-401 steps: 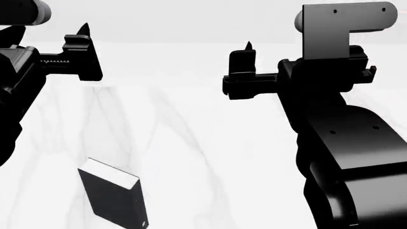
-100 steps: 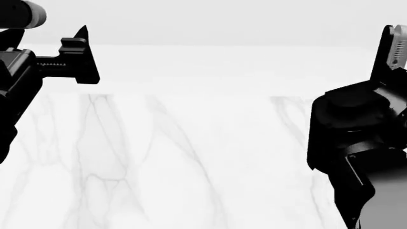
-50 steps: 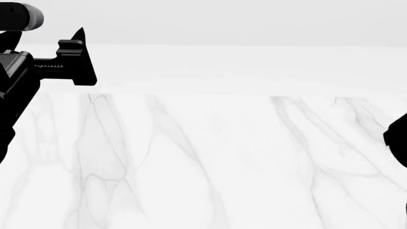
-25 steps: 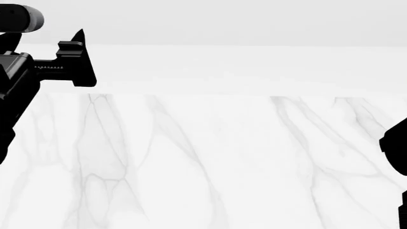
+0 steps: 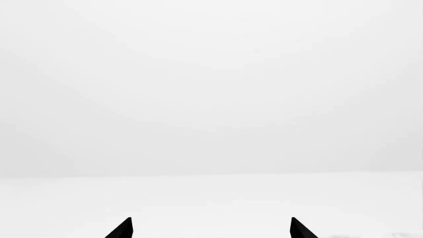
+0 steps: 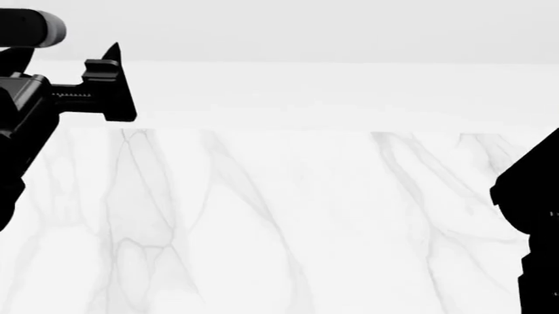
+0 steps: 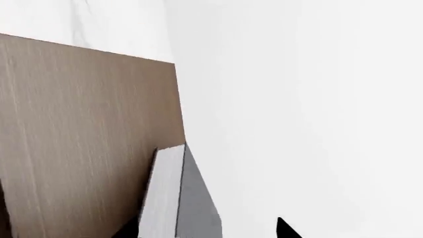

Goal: Pick up the book on the left and place it on top of the shelf.

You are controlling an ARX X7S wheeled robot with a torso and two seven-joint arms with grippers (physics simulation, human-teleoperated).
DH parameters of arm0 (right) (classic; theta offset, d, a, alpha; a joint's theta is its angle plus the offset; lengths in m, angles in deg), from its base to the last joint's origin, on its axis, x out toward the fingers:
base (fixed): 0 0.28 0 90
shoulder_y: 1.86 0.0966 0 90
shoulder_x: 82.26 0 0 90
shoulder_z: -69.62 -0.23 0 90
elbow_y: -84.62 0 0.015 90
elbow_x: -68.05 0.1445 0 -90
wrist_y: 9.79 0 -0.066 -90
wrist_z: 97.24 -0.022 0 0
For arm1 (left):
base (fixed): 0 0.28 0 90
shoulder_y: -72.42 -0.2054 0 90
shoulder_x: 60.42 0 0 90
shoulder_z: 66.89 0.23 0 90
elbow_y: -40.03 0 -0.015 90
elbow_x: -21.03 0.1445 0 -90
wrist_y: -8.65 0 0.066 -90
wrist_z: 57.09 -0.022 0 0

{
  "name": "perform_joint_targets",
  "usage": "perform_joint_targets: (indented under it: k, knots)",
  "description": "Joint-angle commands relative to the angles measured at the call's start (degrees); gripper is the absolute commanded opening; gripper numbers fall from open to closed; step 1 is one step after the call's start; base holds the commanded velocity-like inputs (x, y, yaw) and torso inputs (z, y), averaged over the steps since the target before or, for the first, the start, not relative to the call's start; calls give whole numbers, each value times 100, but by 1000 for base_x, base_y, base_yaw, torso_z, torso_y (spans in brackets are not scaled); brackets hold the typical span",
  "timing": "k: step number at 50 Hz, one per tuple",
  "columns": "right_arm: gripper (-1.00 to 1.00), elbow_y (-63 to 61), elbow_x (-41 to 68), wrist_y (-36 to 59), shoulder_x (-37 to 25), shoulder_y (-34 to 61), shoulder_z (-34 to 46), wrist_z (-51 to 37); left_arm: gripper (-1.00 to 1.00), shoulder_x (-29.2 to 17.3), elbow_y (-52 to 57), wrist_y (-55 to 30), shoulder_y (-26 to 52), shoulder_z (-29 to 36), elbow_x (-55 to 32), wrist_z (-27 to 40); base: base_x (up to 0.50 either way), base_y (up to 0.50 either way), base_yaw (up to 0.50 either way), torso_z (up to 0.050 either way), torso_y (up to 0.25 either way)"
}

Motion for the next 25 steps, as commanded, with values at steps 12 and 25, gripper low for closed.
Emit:
perform_joint_targets:
  k: [12, 25]
  knots:
    - [100, -16, -165, -1531, 1144, 386, 333, 744, 100, -14, 7, 26, -14, 49, -36, 35, 0, 0, 0, 0, 0]
    - [100, -3870, 1417, -1821, -100, -596, -2013, -51, 100, -26, 19, 55, -41, 76, -47, 66, 0, 0, 0, 0, 0]
